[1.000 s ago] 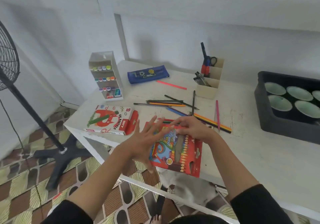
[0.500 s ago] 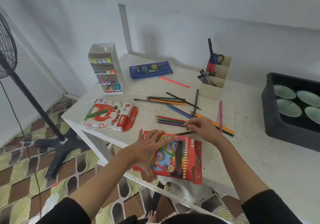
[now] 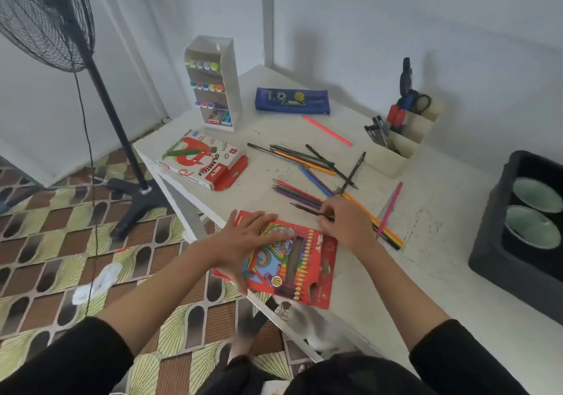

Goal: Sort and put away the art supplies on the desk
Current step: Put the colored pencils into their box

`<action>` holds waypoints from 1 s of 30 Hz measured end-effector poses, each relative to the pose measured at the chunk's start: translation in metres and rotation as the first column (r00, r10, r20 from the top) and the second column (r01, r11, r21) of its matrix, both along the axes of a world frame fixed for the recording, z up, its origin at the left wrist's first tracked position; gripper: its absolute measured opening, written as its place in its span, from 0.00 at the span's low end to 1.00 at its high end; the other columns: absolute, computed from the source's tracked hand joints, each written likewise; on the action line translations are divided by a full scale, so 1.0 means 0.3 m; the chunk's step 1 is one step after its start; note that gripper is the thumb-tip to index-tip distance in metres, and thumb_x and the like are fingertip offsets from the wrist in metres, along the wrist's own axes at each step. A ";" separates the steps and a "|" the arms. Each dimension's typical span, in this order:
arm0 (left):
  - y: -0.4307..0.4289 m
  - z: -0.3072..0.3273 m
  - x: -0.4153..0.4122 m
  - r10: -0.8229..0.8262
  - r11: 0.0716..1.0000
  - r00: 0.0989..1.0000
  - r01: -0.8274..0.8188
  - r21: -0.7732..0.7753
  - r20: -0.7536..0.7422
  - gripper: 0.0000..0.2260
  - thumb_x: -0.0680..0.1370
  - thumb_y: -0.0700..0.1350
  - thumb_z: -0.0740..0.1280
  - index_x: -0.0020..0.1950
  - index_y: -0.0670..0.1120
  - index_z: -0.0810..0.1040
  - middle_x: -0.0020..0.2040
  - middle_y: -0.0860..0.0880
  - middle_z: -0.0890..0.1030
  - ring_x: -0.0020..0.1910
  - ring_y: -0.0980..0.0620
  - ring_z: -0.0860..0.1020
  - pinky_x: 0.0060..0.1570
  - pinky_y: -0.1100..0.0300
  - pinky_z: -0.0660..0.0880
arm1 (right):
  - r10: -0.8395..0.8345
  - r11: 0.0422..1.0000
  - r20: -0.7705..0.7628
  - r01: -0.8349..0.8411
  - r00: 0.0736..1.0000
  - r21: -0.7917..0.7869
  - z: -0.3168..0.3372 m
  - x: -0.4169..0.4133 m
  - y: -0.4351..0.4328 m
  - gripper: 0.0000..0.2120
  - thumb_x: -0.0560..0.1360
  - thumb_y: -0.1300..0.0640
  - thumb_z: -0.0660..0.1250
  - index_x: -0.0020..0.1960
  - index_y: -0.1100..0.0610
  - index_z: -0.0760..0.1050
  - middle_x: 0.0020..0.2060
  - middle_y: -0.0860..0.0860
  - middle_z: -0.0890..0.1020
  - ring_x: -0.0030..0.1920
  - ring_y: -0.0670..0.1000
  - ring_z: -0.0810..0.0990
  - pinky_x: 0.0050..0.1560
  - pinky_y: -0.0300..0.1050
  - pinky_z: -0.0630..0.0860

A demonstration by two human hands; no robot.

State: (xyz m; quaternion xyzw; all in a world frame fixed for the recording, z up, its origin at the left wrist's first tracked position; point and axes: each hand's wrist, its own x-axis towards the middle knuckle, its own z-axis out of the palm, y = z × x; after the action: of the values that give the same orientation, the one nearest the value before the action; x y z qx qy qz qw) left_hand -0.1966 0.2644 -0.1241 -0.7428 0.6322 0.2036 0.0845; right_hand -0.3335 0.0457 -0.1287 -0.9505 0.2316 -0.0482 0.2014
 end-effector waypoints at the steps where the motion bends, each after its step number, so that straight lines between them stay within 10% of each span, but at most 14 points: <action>1: 0.000 0.000 0.002 0.020 1.000 1.000 -0.020 0.002 -0.003 0.59 0.58 0.65 0.77 0.71 0.70 0.34 0.77 0.52 0.37 0.76 0.45 0.38 0.69 0.31 0.43 | -0.017 1.000 0.003 0.017 1.000 0.019 0.008 -0.004 -0.006 0.05 0.74 0.51 0.66 0.48 0.52 0.76 0.41 0.46 0.76 0.42 0.49 0.77 0.37 0.42 0.72; 7: -0.055 0.023 0.042 0.129 0.991 0.991 -0.128 0.047 -0.035 0.57 0.60 0.60 0.78 0.71 0.71 0.35 0.77 0.55 0.35 0.76 0.48 0.35 0.67 0.29 0.43 | -0.115 0.947 0.146 0.064 0.983 0.316 0.064 -0.056 -0.063 0.13 0.75 0.61 0.66 0.58 0.55 0.71 0.39 0.51 0.77 0.40 0.53 0.79 0.42 0.46 0.76; 14: -0.164 0.013 0.108 0.181 0.977 0.983 -0.181 0.110 0.017 0.58 0.62 0.47 0.80 0.67 0.75 0.36 0.75 0.59 0.32 0.74 0.48 0.31 0.64 0.24 0.48 | -0.583 0.521 0.195 0.178 0.788 0.835 0.094 -0.177 -0.079 0.18 0.75 0.68 0.60 0.59 0.51 0.65 0.38 0.58 0.82 0.26 0.51 0.76 0.25 0.41 0.71; 25: -0.178 0.012 0.212 0.142 0.990 0.981 -0.138 0.040 -0.133 0.59 0.58 0.57 0.81 0.73 0.65 0.40 0.77 0.49 0.36 0.75 0.47 0.35 0.73 0.39 0.48 | -0.816 0.200 0.130 0.064 0.564 0.978 0.028 -0.219 -0.005 0.04 0.82 0.62 0.54 0.49 0.58 0.66 0.40 0.61 0.81 0.31 0.53 0.80 0.31 0.41 0.78; 30: -0.144 -0.047 0.279 0.179 0.971 0.936 -0.218 -0.100 -0.303 0.56 0.52 0.74 0.71 0.70 0.74 0.40 0.75 0.61 0.36 0.75 0.52 0.36 0.73 0.42 0.49 | -0.741 0.332 0.120 0.206 0.660 0.921 0.018 -0.235 0.046 0.02 0.76 0.64 0.65 0.47 0.64 0.75 0.35 0.58 0.77 0.32 0.50 0.76 0.31 0.35 0.75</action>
State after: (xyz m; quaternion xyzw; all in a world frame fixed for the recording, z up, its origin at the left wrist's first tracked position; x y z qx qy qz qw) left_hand -0.1128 0.2210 -0.1382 -0.7688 0.5713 0.2760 -0.0801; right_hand -0.4039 0.0595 -0.1234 -0.5477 0.4391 -0.2462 0.6682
